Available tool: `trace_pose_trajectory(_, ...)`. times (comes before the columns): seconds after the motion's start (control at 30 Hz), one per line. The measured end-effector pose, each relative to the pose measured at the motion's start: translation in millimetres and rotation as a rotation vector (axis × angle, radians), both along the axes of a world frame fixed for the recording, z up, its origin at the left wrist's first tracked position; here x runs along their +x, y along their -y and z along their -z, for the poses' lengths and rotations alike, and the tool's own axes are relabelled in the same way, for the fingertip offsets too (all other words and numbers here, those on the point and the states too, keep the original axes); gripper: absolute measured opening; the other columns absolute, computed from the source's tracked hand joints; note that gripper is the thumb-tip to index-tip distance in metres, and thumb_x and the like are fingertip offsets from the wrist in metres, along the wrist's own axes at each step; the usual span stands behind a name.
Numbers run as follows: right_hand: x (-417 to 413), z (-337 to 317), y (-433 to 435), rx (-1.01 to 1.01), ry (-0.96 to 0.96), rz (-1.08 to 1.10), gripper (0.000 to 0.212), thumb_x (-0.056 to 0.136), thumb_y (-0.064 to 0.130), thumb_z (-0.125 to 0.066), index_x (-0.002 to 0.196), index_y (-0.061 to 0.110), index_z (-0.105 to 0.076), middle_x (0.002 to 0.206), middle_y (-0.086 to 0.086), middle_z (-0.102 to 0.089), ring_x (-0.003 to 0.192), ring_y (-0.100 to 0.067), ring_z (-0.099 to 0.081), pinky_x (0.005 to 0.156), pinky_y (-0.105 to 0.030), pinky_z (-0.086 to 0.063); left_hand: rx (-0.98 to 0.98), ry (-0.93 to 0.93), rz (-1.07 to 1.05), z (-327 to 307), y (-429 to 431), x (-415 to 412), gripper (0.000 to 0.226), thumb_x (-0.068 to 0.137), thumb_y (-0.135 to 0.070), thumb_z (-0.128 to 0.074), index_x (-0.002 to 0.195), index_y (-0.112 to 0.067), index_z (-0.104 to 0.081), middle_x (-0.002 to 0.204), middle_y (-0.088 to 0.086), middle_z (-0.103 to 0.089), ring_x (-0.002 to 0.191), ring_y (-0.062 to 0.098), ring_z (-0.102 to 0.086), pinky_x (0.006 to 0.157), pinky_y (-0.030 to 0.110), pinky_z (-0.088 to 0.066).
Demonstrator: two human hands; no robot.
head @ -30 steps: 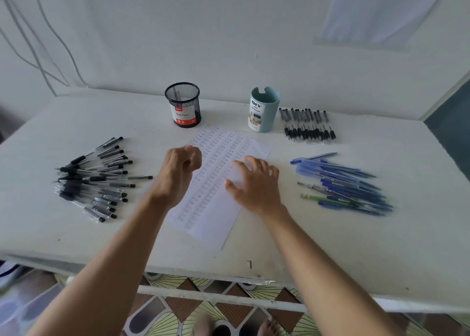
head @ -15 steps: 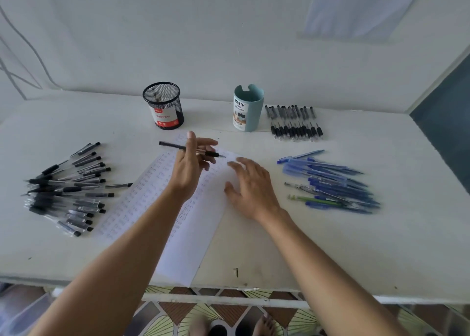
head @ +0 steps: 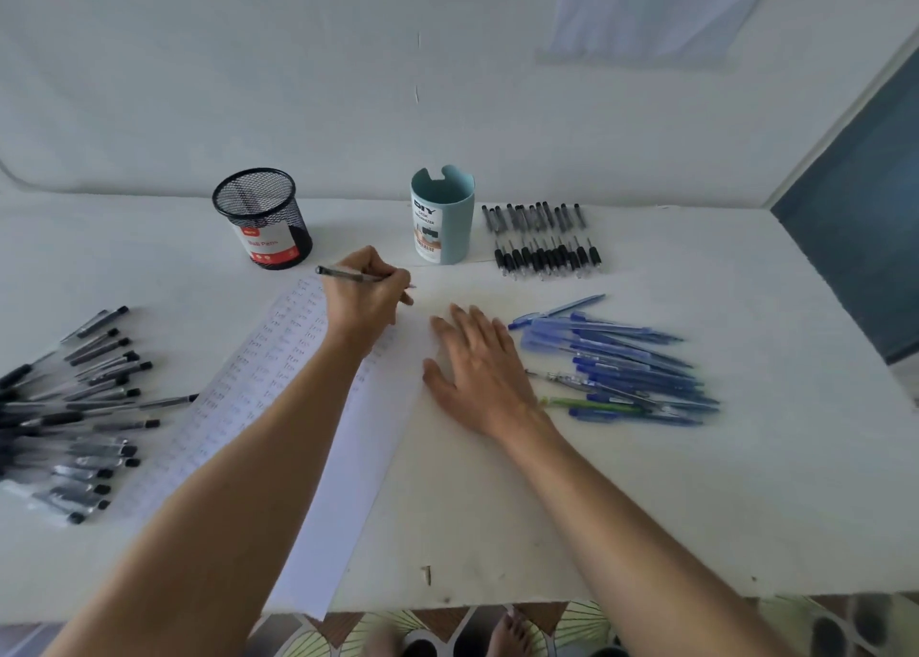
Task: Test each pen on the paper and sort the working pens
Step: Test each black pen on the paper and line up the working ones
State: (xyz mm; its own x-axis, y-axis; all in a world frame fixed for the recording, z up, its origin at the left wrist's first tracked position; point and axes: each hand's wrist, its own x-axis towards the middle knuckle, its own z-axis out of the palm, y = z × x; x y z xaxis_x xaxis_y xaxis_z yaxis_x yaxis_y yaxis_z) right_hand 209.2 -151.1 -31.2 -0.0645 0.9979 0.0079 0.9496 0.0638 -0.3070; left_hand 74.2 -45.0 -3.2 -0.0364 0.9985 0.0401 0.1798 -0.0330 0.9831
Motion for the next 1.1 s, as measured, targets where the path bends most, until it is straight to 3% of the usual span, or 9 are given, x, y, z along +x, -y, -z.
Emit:
trace_pose_trajectory(0.07,0,0,0,0.006,-0.009,-0.006,0.062,0.103,0.045,-0.033,0.156,0.017,-0.023,0.166,-0.009,-0.013,0.153,-0.026,-0.005,0.124,-0.044,0.000,0.011,-0.028,-0.043,2,-4,4,0.026,0.070,0.007,-0.061,0.057,-0.006,-0.044,0.044,0.007,-0.052,0.041,0.023,-0.051,0.040,0.022,-0.034)
trace_pose_trajectory(0.23,0,1,-1,0.015,-0.037,0.008,0.063,0.101,0.045,-0.037,0.155,0.016,-0.025,0.165,-0.008,-0.016,0.153,-0.026,-0.008,0.124,-0.044,-0.001,0.077,-0.219,0.006,10,-7,5,0.022,0.060,0.000,-0.057,0.056,-0.004,-0.035,0.049,0.006,-0.042,0.050,0.018,-0.036,0.041,0.025,-0.027)
trace_pose_trajectory(0.47,-1,3,-2,0.028,-0.047,0.027,0.066,0.097,0.046,-0.037,0.153,0.012,-0.028,0.164,-0.009,-0.021,0.153,-0.026,-0.011,0.125,-0.044,-0.004,0.084,-0.334,0.036,11,-8,8,0.017,0.065,0.007,-0.054,0.062,0.004,-0.038,0.056,0.012,-0.040,0.054,0.018,-0.032,0.040,0.023,-0.023)
trace_pose_trajectory(0.7,-1,4,-2,0.022,-0.035,0.029,0.066,0.098,0.047,-0.037,0.154,0.014,-0.028,0.165,-0.008,-0.019,0.153,-0.025,-0.010,0.125,-0.045,-0.004,0.148,-0.386,0.096,12,-7,8,0.015,0.056,-0.011,-0.043,0.060,-0.004,-0.030,0.057,0.010,-0.031,0.057,0.020,-0.025,0.045,0.029,-0.021)
trace_pose_trajectory(0.9,-3,5,-2,0.037,-0.038,0.042,0.067,0.095,0.048,-0.034,0.153,0.013,-0.031,0.164,-0.008,-0.022,0.153,-0.026,-0.012,0.124,-0.045,-0.006,0.121,-0.387,0.079,12,-8,10,0.029,0.067,0.006,-0.050,0.057,-0.012,-0.030,0.058,0.009,-0.031,0.059,0.021,-0.028,0.044,0.026,-0.020)
trace_pose_trajectory(1.1,-3,4,-2,0.032,-0.044,0.042,0.065,0.098,0.046,-0.040,0.153,0.014,-0.030,0.164,-0.008,-0.021,0.153,-0.025,-0.011,0.124,-0.045,-0.005,0.127,-0.400,0.095,11,-6,11,0.025,0.067,0.009,-0.050,0.059,-0.005,-0.031,0.057,0.007,-0.029,0.057,0.020,-0.026,0.042,0.021,-0.019)
